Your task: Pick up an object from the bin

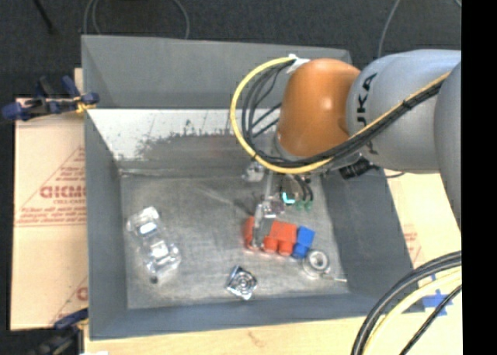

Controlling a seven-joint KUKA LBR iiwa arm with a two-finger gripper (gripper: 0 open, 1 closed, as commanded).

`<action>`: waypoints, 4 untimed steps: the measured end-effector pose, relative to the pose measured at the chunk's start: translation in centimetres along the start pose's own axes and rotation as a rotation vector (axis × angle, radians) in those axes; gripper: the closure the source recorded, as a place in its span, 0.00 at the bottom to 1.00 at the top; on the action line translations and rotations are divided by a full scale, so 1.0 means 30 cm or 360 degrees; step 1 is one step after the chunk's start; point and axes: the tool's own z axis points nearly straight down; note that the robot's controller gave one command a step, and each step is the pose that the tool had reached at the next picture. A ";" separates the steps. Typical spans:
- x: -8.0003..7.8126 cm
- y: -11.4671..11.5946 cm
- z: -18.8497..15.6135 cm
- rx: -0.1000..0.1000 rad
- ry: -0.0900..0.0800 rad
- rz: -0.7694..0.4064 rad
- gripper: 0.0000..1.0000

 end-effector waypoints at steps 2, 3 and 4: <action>0.086 -0.217 0.250 0.0006 -0.0035 -0.0442 0.00; 0.083 -0.216 0.247 0.0005 -0.0039 -0.0440 1.00; 0.072 -0.225 -0.109 0.0008 -0.0024 -0.0483 1.00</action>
Offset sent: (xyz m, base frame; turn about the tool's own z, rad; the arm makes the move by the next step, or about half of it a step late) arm -0.0014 -0.0487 -0.0665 -0.1680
